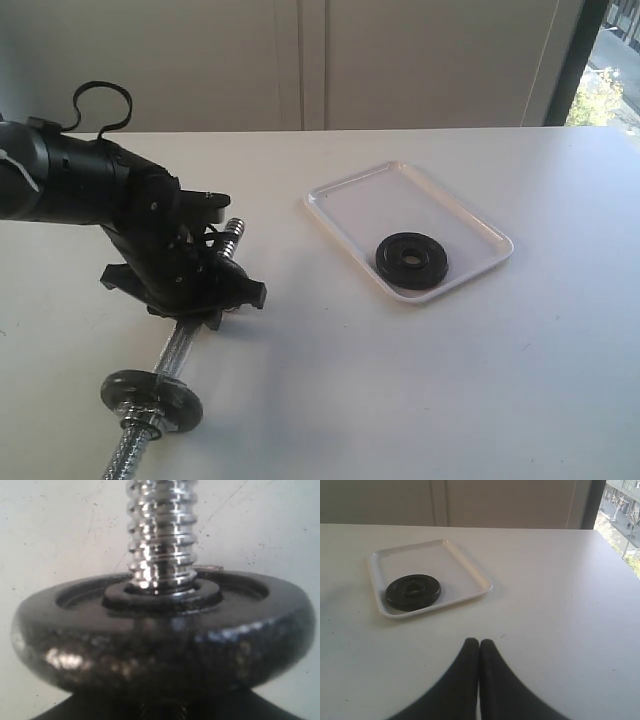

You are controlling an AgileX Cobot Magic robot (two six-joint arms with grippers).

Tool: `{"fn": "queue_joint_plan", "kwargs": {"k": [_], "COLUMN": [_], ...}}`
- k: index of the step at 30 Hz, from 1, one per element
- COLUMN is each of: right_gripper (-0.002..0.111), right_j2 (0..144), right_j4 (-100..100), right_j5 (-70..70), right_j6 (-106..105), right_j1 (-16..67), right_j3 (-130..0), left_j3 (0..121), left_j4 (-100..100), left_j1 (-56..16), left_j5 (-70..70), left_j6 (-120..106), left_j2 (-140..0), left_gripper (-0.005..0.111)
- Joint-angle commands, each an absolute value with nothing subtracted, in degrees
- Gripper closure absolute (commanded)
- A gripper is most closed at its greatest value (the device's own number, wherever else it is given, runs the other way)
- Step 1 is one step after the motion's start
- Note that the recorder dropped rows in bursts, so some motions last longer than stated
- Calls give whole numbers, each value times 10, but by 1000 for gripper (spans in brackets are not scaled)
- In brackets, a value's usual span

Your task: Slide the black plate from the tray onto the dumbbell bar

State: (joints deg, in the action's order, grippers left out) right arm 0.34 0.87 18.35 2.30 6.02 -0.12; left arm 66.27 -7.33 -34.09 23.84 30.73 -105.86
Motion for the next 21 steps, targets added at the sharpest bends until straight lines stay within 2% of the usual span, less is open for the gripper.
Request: {"fn": "queue_joint_plan", "kwargs": {"k": [1, 21], "right_gripper": [108, 108], "right_j2": [0, 0], "right_j4": [4, 0], "right_j5": [179, 177], "right_j6": [24, 24], "right_j1": [63, 63], "right_j3": [0, 0], "left_j3": [668, 668], "left_j4": [-71, -43], "left_j1": [-344, -355], "left_j5": [244, 313], "left_j6": [288, 167], "left_j2": [-1014, -1007], "left_gripper": [107, 107]}}
